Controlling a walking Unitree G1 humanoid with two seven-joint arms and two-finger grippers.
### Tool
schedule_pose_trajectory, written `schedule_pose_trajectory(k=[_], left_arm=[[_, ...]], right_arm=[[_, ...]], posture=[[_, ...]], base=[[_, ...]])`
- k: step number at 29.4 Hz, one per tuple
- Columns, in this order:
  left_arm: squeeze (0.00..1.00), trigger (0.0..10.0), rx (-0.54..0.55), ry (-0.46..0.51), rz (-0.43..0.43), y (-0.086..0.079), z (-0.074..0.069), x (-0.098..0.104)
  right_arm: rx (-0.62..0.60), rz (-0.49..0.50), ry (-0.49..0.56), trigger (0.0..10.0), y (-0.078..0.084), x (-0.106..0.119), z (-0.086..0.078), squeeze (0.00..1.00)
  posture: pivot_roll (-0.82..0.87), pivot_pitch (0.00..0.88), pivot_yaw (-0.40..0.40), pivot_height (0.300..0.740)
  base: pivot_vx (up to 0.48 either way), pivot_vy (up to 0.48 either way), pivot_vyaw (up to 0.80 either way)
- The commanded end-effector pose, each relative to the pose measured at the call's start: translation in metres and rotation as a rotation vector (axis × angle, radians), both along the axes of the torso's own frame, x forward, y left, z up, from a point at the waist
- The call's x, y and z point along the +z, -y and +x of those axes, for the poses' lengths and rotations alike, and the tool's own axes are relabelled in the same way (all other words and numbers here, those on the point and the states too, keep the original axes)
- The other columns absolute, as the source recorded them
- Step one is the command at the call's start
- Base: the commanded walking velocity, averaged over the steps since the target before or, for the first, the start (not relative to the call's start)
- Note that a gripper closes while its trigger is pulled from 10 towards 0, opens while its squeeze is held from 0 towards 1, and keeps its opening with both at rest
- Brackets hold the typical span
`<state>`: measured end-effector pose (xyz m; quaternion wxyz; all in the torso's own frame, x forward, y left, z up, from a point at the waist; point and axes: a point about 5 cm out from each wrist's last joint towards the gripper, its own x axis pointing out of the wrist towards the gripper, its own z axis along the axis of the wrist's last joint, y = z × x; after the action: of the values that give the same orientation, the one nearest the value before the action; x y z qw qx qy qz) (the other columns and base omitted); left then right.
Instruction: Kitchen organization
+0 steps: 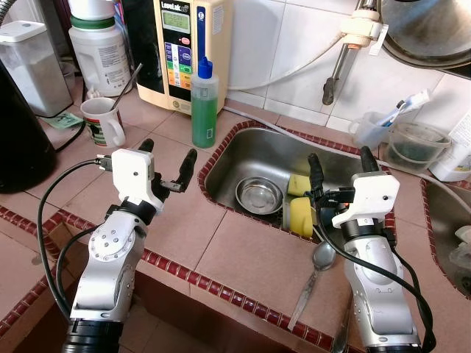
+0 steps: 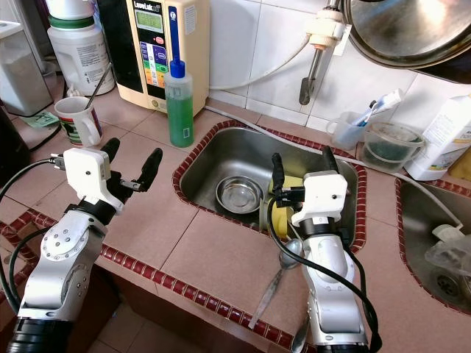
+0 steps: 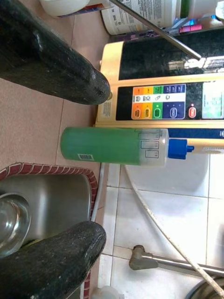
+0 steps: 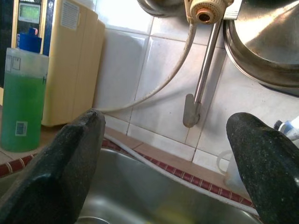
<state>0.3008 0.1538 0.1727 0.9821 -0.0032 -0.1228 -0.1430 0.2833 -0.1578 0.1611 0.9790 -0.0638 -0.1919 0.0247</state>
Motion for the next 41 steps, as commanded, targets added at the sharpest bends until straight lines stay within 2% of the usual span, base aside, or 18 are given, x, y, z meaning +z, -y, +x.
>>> schedule_pose_trajectory(k=[1,7,9,28,41], left_arm=[[0.0,10.0,-0.017,-0.005,-0.022,0.003,0.0,0.001],[0.0,10.0,-0.03,-0.039,-0.03,0.007,-0.001,-0.002],[0.0,10.0,-0.025,-0.028,0.007,0.009,-0.002,-0.002],[0.0,10.0,-0.052,-0.053,-0.004,0.013,-0.002,-0.001],[0.0,10.0,-0.052,-0.058,-0.005,0.013,-0.002,-0.001]], right_arm=[[-0.012,-0.008,0.005,10.0,0.003,0.002,0.003,0.0],[-0.01,-0.011,0.005,10.0,0.003,0.002,0.004,0.0],[-0.01,-0.01,0.005,10.0,0.003,0.003,0.004,0.0],[-0.019,-0.013,-0.008,10.0,0.005,0.001,0.004,0.0],[-0.013,-0.014,-0.008,10.0,0.003,0.002,0.005,0.0]], posture=[[0.03,0.0,-0.06,0.731],[0.04,0.0,-0.067,0.731],[0.04,0.0,-0.07,0.731],[0.03,0.0,-0.066,0.731],[0.03,0.0,-0.067,0.731]], base=[[0.0,0.0,0.0],[0.0,0.0,0.0],[0.0,0.0,0.0],[0.0,0.0,0.0],[-0.248,0.0,0.0]])
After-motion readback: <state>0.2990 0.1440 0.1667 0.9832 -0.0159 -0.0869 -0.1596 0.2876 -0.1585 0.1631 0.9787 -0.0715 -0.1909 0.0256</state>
